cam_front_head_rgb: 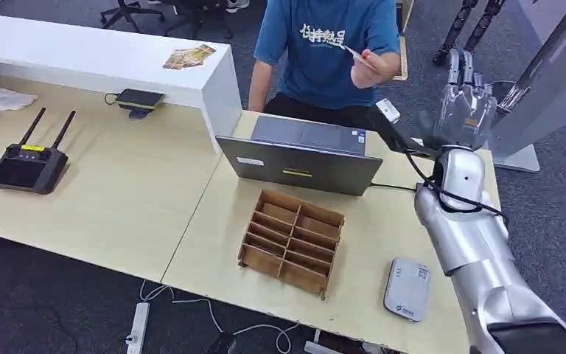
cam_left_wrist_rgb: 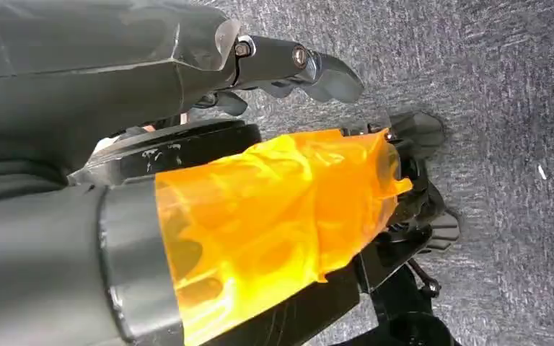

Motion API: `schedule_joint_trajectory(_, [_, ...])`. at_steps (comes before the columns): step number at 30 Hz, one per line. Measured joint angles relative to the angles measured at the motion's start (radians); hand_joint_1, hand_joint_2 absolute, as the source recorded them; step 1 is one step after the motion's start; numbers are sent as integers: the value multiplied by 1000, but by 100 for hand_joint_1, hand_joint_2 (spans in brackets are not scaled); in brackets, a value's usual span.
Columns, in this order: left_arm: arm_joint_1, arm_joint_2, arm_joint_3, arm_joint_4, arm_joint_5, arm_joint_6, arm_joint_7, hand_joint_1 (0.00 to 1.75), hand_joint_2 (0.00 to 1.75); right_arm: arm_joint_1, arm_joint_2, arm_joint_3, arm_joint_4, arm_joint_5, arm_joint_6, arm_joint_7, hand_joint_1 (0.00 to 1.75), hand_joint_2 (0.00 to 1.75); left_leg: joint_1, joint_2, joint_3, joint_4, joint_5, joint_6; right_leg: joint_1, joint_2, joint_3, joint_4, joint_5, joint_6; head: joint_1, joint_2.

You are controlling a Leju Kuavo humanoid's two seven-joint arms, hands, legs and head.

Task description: Pass the card to the sensor for recognition and then transmit it.

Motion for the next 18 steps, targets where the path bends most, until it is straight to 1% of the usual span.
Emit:
schedule_joint_trajectory(4, [-1, 0, 0, 0, 0, 8, 0, 0, 0, 6, 0, -3, -15, 4, -2, -8, 0, 175, 0, 0, 0, 0, 0, 0, 0, 0, 0, 0, 0, 0, 0, 0])
schedule_joint_trajectory(9, [-2, 0, 0, 0, 3, 13, 0, 0, 0, 35, 0, -22, -61, -48, -29, -56, 0, 175, 0, 0, 0, 0, 0, 0, 0, 0, 0, 0, 0, 0, 0, 0])
schedule_joint_trajectory(13, [-1, 0, 0, 0, 17, 18, -6, 0, 0, 86, 1, -46, -127, -220, -38, -160, 0, 175, 0, 0, 0, 0, 0, 0, 0, 0, 0, 0, 0, 0, 0, 0])
schedule_joint_trajectory(16, [-1, 0, 0, 0, 37, 30, -18, 0, 0, 146, 9, -59, -229, -455, -22, -248, 0, 175, 0, 0, 0, 0, 0, 0, 0, 0, 0, 0, 0, 0, 0, 0])
schedule_joint_trajectory(17, [-1, 0, 0, 0, 39, 31, -20, 0, 0, 158, 11, -60, -250, -483, -19, -261, 0, 175, 0, 0, 0, 0, 0, 0, 0, 0, 0, 0, 0, 0, 0, 0])
schedule_joint_trajectory(18, [-1, 0, 0, 0, 39, 31, -20, 0, 0, 158, 11, -60, -250, -483, -19, -261, 0, 175, 0, 0, 0, 0, 0, 0, 0, 0, 0, 0, 0, 0, 0, 0])
